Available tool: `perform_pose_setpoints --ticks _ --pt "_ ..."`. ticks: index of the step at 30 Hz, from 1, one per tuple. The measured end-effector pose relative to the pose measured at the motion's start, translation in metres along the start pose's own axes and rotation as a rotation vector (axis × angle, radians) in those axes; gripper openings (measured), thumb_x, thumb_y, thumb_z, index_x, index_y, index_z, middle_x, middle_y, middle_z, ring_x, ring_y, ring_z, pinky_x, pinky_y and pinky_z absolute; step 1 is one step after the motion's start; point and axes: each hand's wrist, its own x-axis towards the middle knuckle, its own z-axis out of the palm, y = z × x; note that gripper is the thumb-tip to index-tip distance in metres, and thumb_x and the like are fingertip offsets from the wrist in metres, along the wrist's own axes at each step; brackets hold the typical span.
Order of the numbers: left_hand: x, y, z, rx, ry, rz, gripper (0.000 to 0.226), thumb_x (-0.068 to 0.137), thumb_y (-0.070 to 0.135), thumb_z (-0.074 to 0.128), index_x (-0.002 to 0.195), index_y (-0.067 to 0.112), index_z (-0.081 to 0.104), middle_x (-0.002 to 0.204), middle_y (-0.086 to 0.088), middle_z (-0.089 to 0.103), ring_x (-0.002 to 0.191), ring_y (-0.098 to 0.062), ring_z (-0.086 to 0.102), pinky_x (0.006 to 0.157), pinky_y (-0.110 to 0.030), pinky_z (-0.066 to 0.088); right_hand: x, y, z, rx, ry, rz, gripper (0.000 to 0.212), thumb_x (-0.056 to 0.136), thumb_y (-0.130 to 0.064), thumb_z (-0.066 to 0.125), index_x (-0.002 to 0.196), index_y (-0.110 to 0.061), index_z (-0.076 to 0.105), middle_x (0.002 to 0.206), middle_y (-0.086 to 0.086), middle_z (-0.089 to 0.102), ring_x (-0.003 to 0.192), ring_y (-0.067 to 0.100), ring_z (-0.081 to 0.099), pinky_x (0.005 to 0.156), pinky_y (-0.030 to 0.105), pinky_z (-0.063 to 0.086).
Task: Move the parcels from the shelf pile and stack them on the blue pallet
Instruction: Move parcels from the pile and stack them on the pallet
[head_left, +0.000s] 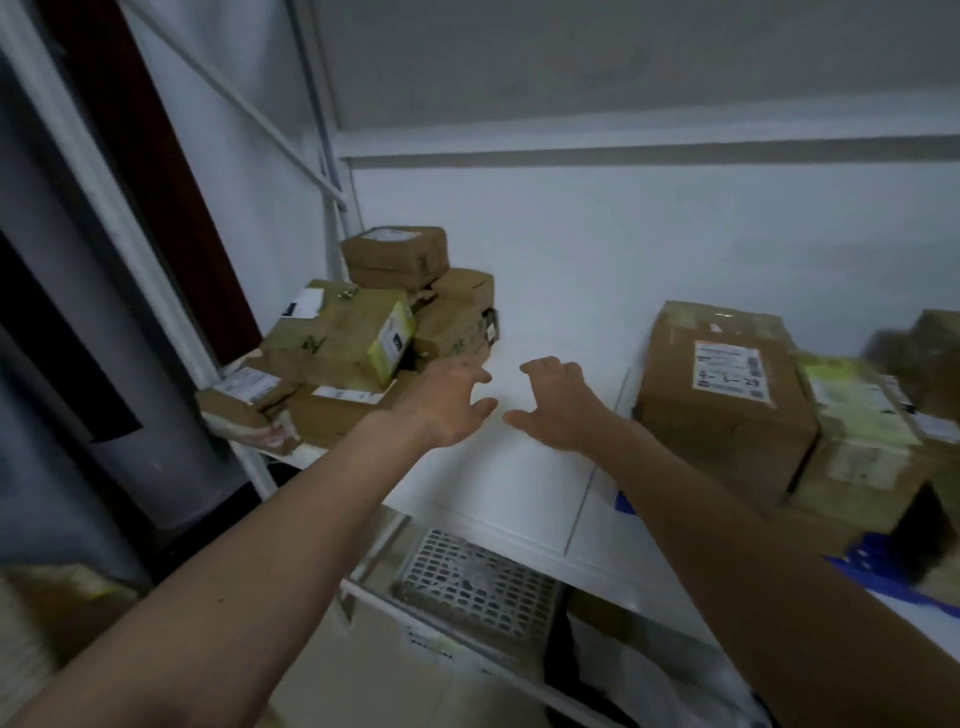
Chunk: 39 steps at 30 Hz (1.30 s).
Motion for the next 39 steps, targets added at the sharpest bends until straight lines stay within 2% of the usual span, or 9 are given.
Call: perform_pose_setpoints --ticks 4,7,10,14,18,21,28,35,39 --pt "-0.022 -0.061 -0.019 0.032 -0.022 -0.050 0.035 0.095 0.035 0.051 0.118 0.012 0.061 0.125 -0.007 0.055 0.117 -0.026 0.049 0.097 -0.035 0.041 0.016 -0.053 0.030 0.039 -0.043 -0.032 0.073 0.089 -0.040 0.060 0.144 -0.007 0.025 0.145 0.010 0.032 0.133 0.031 0.024 0.105 0.038 0.029" --pt "-0.038 -0.103 -0.029 -0.005 0.004 -0.074 0.033 0.093 0.032 0.054 0.119 0.013 0.063 0.123 -0.011 0.058 0.110 -0.028 0.055 0.093 -0.039 0.046 0.026 -0.088 0.048 0.033 -0.046 -0.056 0.069 0.090 -0.037 0.059 0.142 -0.006 0.027 0.142 0.013 0.034 0.131 0.031 0.027 0.104 0.036 0.028" --pt "-0.054 -0.142 -0.034 -0.045 0.016 -0.081 0.036 0.092 0.033 0.058 0.124 0.017 0.061 0.130 -0.009 0.055 0.117 -0.026 0.051 0.099 -0.037 0.042 0.038 -0.121 0.066 -0.033 -0.047 -0.144 0.061 0.092 -0.034 0.057 0.140 -0.007 0.032 0.141 0.011 0.037 0.131 0.028 0.032 0.107 0.033 0.022" --pt "-0.068 -0.195 -0.036 -0.008 -0.009 -0.097 0.037 0.092 0.037 0.055 0.125 0.022 0.061 0.132 -0.004 0.053 0.123 -0.023 0.044 0.100 -0.030 0.038 0.057 -0.163 0.096 -0.077 -0.042 -0.164 0.057 0.089 -0.035 0.057 0.136 -0.008 0.039 0.135 0.009 0.047 0.125 0.027 0.042 0.106 0.036 0.031" --pt "-0.078 -0.233 -0.033 -0.063 -0.021 -0.119 0.042 0.093 0.036 0.056 0.133 0.024 0.055 0.141 -0.006 0.045 0.132 -0.026 0.036 0.110 -0.037 0.030 0.068 -0.191 0.123 -0.079 -0.096 -0.137 0.064 0.090 -0.038 0.053 0.144 -0.012 0.031 0.142 0.009 0.039 0.131 0.028 0.034 0.111 0.039 0.024" --pt "-0.081 -0.251 -0.030 -0.105 0.018 -0.104 0.041 0.091 0.033 0.060 0.131 0.023 0.057 0.139 -0.005 0.049 0.131 -0.025 0.039 0.106 -0.032 0.030 0.078 -0.201 0.134 -0.081 -0.114 -0.098 0.065 0.089 -0.039 0.054 0.142 -0.011 0.031 0.141 0.011 0.039 0.130 0.029 0.035 0.109 0.039 0.026" --pt "-0.065 -0.282 -0.018 -0.155 -0.012 -0.148 0.048 0.092 0.037 0.058 0.138 0.025 0.048 0.144 -0.004 0.041 0.133 -0.023 0.037 0.110 -0.038 0.033 0.114 -0.208 0.146 -0.023 -0.089 0.002 0.073 0.086 -0.045 0.059 0.142 -0.009 0.028 0.145 0.012 0.032 0.135 0.034 0.026 0.110 0.042 0.024" --pt "-0.010 -0.287 -0.023 -0.164 0.065 -0.065 0.048 0.091 0.033 0.059 0.135 0.029 0.043 0.138 0.001 0.046 0.125 -0.021 0.043 0.101 -0.039 0.040 0.172 -0.190 0.142 0.329 0.087 0.205 0.066 0.090 -0.039 0.056 0.140 -0.006 0.030 0.140 0.015 0.034 0.129 0.034 0.031 0.107 0.045 0.031" --pt "0.035 -0.283 -0.024 0.001 0.121 -0.023 0.053 0.089 0.039 0.056 0.137 0.026 0.038 0.142 0.001 0.041 0.135 -0.026 0.029 0.111 -0.044 0.024 0.209 -0.176 0.142 0.452 0.083 0.290 0.064 0.091 -0.043 0.053 0.138 -0.006 0.033 0.139 0.015 0.039 0.128 0.036 0.034 0.107 0.048 0.032"
